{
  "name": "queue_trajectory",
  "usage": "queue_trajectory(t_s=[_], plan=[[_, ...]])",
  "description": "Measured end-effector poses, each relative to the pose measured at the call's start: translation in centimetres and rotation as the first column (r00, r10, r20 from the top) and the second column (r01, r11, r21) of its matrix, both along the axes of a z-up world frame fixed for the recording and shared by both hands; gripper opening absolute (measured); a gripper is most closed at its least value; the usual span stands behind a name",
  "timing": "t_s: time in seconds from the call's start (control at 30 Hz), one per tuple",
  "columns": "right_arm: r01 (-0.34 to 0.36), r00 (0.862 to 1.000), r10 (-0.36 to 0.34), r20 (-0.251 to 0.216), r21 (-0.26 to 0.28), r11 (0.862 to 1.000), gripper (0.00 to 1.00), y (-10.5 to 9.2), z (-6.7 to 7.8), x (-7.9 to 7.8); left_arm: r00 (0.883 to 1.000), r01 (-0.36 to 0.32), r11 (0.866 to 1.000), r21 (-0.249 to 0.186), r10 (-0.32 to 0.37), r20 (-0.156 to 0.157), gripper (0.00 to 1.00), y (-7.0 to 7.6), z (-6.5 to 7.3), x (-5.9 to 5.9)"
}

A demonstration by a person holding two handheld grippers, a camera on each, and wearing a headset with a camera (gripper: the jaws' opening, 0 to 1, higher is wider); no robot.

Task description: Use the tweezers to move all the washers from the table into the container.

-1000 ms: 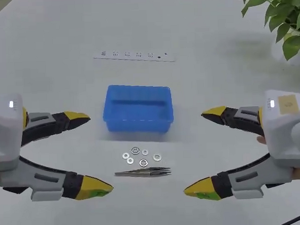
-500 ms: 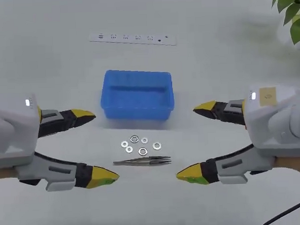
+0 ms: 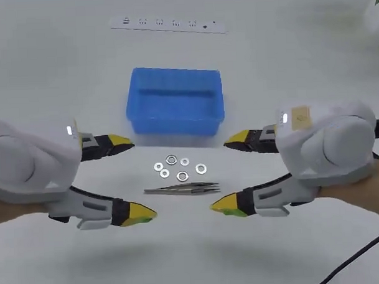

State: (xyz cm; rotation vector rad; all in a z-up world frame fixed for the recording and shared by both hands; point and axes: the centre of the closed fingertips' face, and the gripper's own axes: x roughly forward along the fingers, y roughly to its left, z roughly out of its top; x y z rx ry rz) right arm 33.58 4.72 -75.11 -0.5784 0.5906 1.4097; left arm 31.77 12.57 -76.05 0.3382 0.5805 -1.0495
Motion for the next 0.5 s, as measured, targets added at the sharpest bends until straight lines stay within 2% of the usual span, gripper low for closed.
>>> queue_trajectory(t_s=[0.1,0.17,0.27,0.3,0.4,0.5], plan=[[-0.006,1.000,0.006,-0.004,0.000,1.000,0.56,0.4,-0.6,0.2,1.000,0.009,1.000,0.013,-0.009,-0.009,0.67,-0.3,-0.4,0.0],[0.001,0.999,-0.002,-0.039,-0.012,1.000,0.51,0.6,-1.2,0.1,1.000,-0.001,1.000,0.011,0.002,-0.022,0.64,-0.5,-0.6,0.2],[-0.018,0.999,0.017,-0.041,-0.011,1.000,0.45,1.4,-1.8,-0.2,1.000,0.003,1.000,0.024,-0.002,-0.029,0.58,-0.8,-1.1,0.2],[-0.026,0.999,0.025,-0.047,-0.018,1.000,0.43,1.7,-2.2,-0.4,0.999,0.009,0.999,0.033,-0.007,-0.041,0.55,-0.9,-1.4,0.1],[-0.070,0.997,0.068,-0.045,-0.041,0.997,0.40,2.2,-3.0,-1.0,0.998,0.014,0.999,0.034,-0.012,-0.060,0.53,-1.1,-1.7,0.0],[-0.095,0.995,0.093,-0.042,-0.061,0.994,0.37,2.6,-3.6,-1.2,0.997,0.037,0.997,0.067,-0.033,-0.064,0.48,-1.0,-2.3,-0.2]])
